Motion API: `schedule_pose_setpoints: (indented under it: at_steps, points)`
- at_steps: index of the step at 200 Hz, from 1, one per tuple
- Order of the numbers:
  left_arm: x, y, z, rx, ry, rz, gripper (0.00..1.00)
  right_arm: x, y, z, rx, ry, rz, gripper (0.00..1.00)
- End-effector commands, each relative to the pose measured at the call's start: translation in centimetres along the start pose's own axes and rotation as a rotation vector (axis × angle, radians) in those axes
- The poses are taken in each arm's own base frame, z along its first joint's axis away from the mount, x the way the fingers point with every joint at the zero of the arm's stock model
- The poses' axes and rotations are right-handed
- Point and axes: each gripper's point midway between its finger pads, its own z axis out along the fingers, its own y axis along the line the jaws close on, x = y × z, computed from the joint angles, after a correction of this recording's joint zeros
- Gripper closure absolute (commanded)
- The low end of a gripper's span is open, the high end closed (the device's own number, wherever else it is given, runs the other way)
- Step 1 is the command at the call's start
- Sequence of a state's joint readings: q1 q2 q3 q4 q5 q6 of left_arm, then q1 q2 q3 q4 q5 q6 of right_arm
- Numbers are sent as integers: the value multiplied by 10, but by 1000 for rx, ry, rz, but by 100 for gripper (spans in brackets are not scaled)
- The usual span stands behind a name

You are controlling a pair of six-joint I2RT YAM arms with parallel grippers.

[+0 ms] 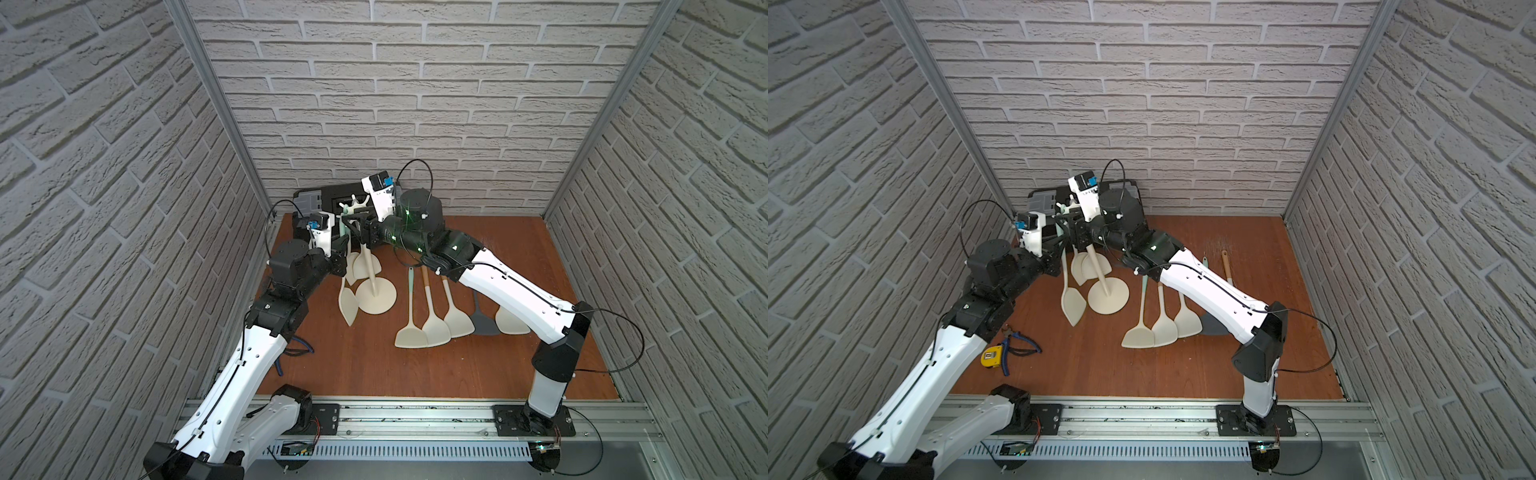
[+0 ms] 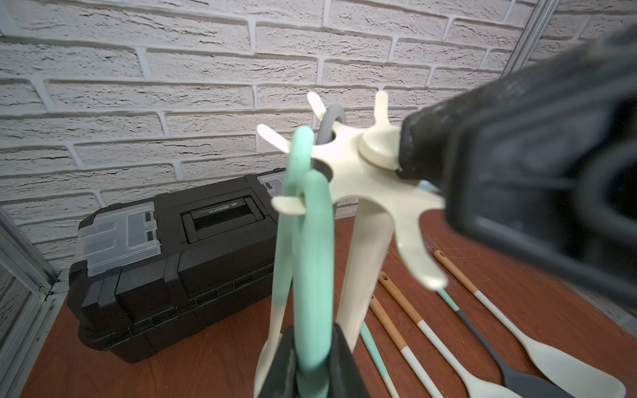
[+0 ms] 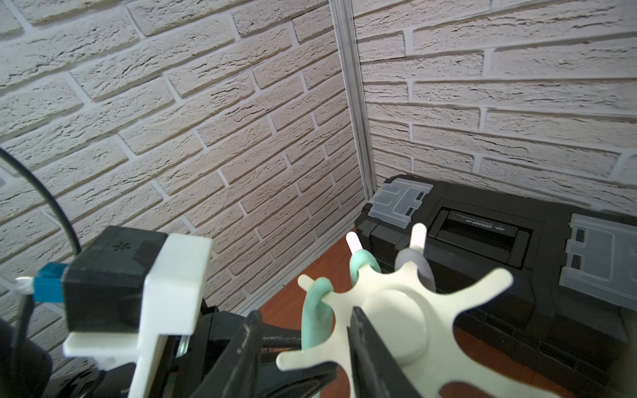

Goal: Take the spatula off the kitchen utensil rack
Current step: Take off the spatula from the rack.

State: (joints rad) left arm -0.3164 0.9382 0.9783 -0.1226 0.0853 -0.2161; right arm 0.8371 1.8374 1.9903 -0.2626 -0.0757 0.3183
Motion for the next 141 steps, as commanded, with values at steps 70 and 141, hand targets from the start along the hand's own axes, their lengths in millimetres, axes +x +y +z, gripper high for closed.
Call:
schedule_pose_setpoints:
  at_steps: [70,141]
  points:
    - [-15,6,-12,-47,-104,25,100,140,-67,3,224,389,26,63]
    - [-5,-28,-2,57,6,167,100,119,-60,-18,215,341,10,72]
